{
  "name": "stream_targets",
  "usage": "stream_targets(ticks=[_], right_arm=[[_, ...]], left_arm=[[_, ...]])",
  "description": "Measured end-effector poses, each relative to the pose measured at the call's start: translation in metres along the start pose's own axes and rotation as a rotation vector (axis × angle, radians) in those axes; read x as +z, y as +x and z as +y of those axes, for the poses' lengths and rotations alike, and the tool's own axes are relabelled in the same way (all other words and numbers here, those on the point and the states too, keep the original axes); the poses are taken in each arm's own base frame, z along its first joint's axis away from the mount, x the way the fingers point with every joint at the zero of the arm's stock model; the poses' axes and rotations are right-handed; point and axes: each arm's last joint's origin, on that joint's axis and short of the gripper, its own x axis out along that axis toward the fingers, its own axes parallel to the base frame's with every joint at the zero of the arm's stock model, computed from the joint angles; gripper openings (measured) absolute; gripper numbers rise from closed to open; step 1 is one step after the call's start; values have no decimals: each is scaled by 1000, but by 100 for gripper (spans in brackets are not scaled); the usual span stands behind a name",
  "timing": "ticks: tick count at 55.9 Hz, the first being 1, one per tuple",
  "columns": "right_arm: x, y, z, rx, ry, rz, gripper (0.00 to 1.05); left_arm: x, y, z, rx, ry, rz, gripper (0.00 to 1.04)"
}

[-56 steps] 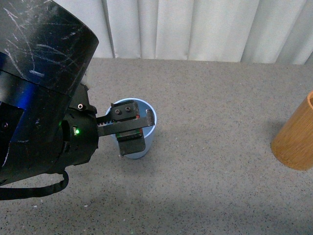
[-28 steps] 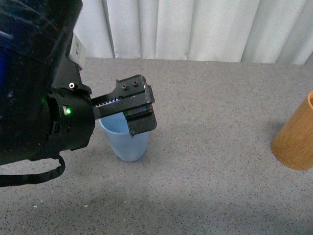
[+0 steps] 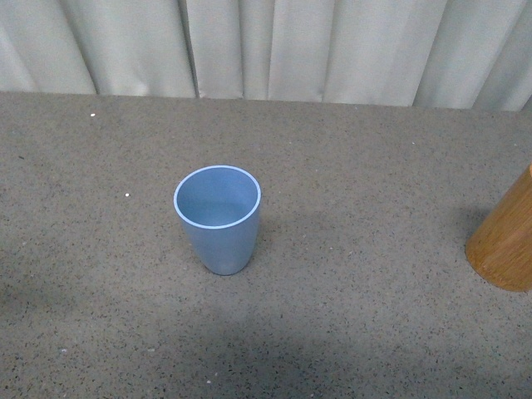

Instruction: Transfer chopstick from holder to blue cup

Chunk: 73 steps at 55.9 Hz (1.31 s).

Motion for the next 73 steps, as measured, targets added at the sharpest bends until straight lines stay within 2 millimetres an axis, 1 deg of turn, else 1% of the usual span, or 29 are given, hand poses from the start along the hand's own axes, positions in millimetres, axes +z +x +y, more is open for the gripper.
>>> stream_targets(ticks=[1,3,8,13,15,18,22,28,51,52,55,57,59,60,62,63,65,73], right_arm=[[0,0,0,0,0,0,95],[0,0,0,1,0,1,95],[0,0,0,0,0,0,95],[0,0,0,-1,0,0,95],[0,0,0,-1,0,0,95],[0,0,0,-2,0,0,95],[0,0,0,0,0,0,95],[0,0,0,1,0,0,95],[0,0,0,0,0,0,95],[0,0,0,0,0,0,95],[0,0,0,-8,3,3,95],[-1,1,0,-81,33,47,95],[1,3,-2,-240,76,126,95],[2,4,-3,-278,77,140,95],[4,10,-8,-430,114,167,95],[7,16,-13,-508,145,175,95],[12,26,-23,-570,189,191,95],[27,60,-50,-593,277,288,95]], left_arm=[[1,-2,0,-9,2,3,7],[2,-7,0,-13,2,2,4],[12,-20,0,-18,10,-12,4],[20,-39,0,-17,13,-8,4],[27,-50,0,-19,15,-18,4],[28,-63,0,-19,16,-35,4],[27,-72,0,-18,18,-39,4],[27,-74,0,-16,17,-48,4],[27,-75,0,-17,18,-52,4],[27,-75,0,-17,17,-52,5],[27,-75,0,-17,17,-52,13],[27,-75,0,-18,17,-52,19],[27,-75,0,-18,18,-52,26],[27,-75,0,-18,18,-52,28],[27,-75,0,-17,18,-53,35],[27,-75,0,-18,18,-53,40],[27,-75,0,-16,18,-52,49],[27,-75,0,-18,18,-52,74]])
